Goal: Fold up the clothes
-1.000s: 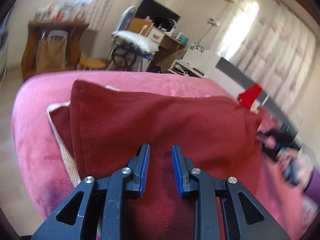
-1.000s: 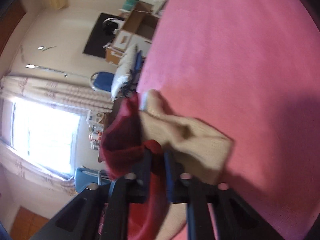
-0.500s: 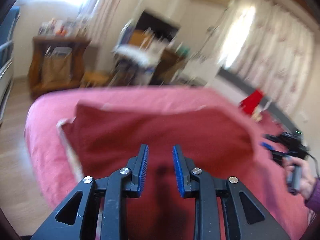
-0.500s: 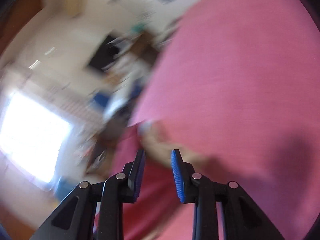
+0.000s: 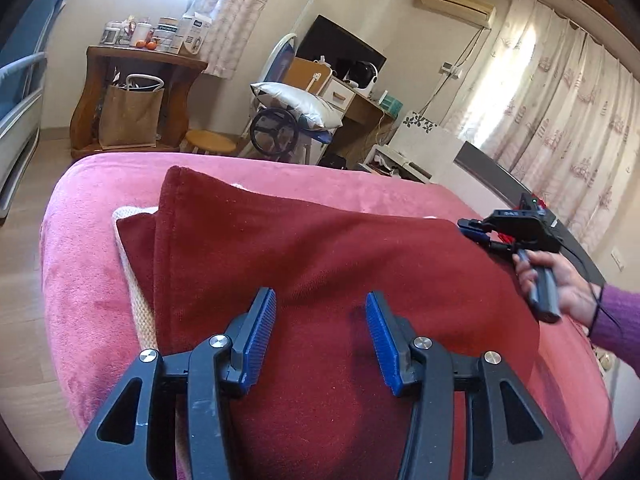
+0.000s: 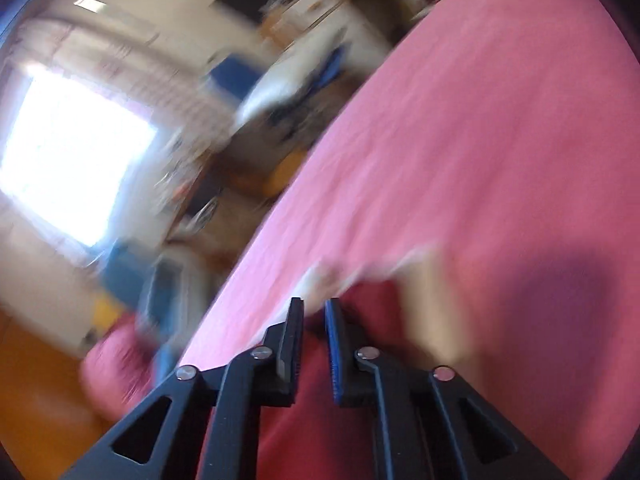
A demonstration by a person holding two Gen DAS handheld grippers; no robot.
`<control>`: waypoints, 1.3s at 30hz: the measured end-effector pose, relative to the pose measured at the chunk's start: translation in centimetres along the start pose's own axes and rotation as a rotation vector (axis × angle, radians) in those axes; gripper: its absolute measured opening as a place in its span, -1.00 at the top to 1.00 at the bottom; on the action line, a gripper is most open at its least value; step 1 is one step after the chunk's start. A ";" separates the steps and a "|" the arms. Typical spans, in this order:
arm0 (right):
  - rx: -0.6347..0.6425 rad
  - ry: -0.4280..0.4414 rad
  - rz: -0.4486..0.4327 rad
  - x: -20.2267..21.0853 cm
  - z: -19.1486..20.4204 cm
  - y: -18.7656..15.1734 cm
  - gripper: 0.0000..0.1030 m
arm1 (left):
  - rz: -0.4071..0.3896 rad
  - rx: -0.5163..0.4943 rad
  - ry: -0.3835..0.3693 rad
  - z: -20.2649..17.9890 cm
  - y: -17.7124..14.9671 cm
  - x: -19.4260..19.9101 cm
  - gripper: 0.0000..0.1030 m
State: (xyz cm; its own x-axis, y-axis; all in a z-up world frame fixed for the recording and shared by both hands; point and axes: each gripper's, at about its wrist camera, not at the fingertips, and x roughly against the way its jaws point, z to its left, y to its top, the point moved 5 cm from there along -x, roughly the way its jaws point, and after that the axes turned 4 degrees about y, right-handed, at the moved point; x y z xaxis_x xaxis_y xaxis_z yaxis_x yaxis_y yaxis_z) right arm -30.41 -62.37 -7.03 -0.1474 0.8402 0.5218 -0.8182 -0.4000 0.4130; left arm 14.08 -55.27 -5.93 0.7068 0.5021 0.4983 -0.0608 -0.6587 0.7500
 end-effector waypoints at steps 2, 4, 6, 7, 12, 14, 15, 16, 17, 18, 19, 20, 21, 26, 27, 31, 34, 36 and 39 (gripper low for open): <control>-0.034 -0.056 -0.074 2.3 -1.3 1.3 0.47 | -0.005 0.017 -0.025 0.3 0.0 0.1 0.05; -0.068 -0.113 -0.149 4.5 -2.6 2.7 0.46 | -0.010 0.036 -0.052 0.6 -0.1 0.1 0.04; -0.058 0.006 -0.197 7.5 -1.3 1.1 0.42 | -0.019 0.048 -0.055 1.0 0.1 0.5 0.04; -0.044 0.056 -0.206 8.9 -0.7 -0.3 0.41 | -0.024 0.056 -0.035 0.9 0.3 1.0 0.04; -0.021 0.255 -0.183 12.2 1.4 -7.3 0.36 | -0.149 0.066 0.035 -0.2 1.9 4.2 -0.23; -0.073 0.256 -0.137 11.0 0.0 -9.5 0.35 | -0.088 0.031 0.152 0.7 2.0 2.8 -0.39; -0.107 0.241 -0.121 10.7 -1.2 -10.3 0.36 | -0.031 0.026 0.206 1.5 1.9 1.8 -0.38; -0.164 0.171 -0.141 10.7 -3.1 -10.2 0.38 | 0.006 0.045 0.221 1.9 2.0 1.6 -0.38; -0.223 0.096 -0.165 10.7 -5.0 -10.1 0.40 | 0.033 0.075 0.218 2.1 2.2 1.8 -0.38; -0.300 0.060 -0.225 10.5 -6.4 -8.9 0.35 | 0.061 0.105 0.216 2.2 2.4 2.0 -0.38; -0.379 0.036 -0.314 12.1 -7.4 -8.5 0.30 | 0.074 0.133 0.221 2.1 2.7 2.7 -0.42; -0.412 0.042 -0.376 13.5 -7.4 -8.5 0.20 | 0.081 0.159 0.231 1.8 2.9 3.6 -0.56; -0.409 0.098 -0.424 14.9 -6.2 -8.6 0.12 | 0.088 0.186 0.240 1.6 3.1 4.5 -0.58; -0.230 0.083 -0.269 17.5 2.3 -11.9 -0.20 | 0.171 0.204 0.362 -1.2 1.6 8.5 -0.61; -0.179 0.063 -0.235 18.3 4.0 -13.1 -0.33 | 0.181 0.181 0.381 -2.0 1.0 9.4 -0.62; 0.052 -0.052 -0.173 21.4 10.8 -19.3 -0.67 | 0.196 0.035 0.397 -5.6 -0.3 12.7 -0.63; 0.252 -0.212 -0.133 23.8 14.7 -24.4 -0.71 | 0.155 -0.025 0.361 -7.6 -0.1 15.7 -0.63; 0.363 -0.290 -0.122 25.6 16.3 -27.8 -0.74 | 0.125 -0.060 0.334 -9.0 0.1 17.7 -0.63; 0.463 -0.422 -0.106 25.0 18.2 -31.2 -0.74 | 0.086 -0.095 0.298 -10.6 0.3 20.5 -0.63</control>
State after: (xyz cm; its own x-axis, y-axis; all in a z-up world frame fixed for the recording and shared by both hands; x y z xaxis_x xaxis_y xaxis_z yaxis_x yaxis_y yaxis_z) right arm 1.58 -35.53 6.72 0.2304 0.7052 0.6706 -0.4773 -0.5186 0.7094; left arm 21.07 -39.30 9.12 0.4596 0.5982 0.6565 -0.1870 -0.6574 0.7300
